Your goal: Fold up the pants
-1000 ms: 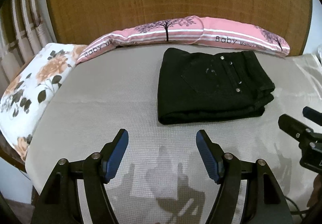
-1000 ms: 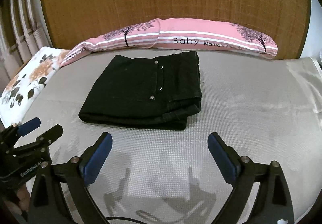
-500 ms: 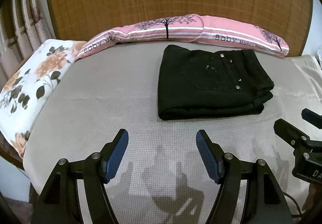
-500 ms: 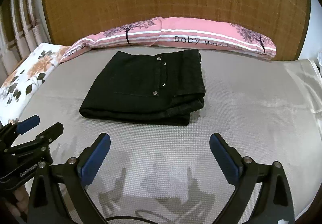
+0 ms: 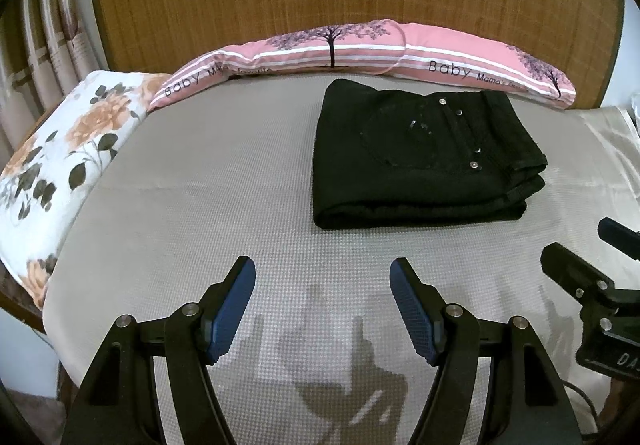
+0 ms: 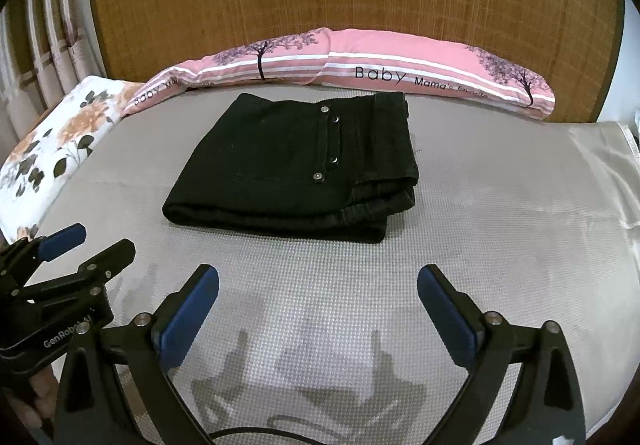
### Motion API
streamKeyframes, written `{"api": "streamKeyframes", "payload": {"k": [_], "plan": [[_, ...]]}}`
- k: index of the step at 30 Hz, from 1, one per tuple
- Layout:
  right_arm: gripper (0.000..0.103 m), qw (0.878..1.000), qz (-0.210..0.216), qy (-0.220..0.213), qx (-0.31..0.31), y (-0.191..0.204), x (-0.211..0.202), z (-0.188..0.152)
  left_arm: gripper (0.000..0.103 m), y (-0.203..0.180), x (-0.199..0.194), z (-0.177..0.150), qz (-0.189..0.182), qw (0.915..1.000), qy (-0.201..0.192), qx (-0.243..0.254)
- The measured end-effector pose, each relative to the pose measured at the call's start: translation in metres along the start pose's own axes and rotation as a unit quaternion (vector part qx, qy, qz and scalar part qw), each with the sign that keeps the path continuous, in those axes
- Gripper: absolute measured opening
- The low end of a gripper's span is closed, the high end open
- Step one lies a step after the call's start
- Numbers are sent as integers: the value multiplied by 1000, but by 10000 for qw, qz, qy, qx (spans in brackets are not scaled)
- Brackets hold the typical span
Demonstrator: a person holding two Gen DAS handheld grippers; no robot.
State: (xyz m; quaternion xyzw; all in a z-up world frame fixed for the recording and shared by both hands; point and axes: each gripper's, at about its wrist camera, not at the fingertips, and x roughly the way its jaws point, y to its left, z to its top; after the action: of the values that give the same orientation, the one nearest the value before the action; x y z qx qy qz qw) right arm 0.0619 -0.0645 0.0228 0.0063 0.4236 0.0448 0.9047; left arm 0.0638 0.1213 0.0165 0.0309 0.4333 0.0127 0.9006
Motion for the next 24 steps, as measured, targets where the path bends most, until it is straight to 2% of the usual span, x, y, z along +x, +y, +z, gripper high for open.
{"api": "streamKeyframes", "payload": {"k": [24], "plan": [[98, 9999, -19, 125, 44, -1, 6, -1, 70, -4, 7, -5, -15, 9999, 156, 65]]}}
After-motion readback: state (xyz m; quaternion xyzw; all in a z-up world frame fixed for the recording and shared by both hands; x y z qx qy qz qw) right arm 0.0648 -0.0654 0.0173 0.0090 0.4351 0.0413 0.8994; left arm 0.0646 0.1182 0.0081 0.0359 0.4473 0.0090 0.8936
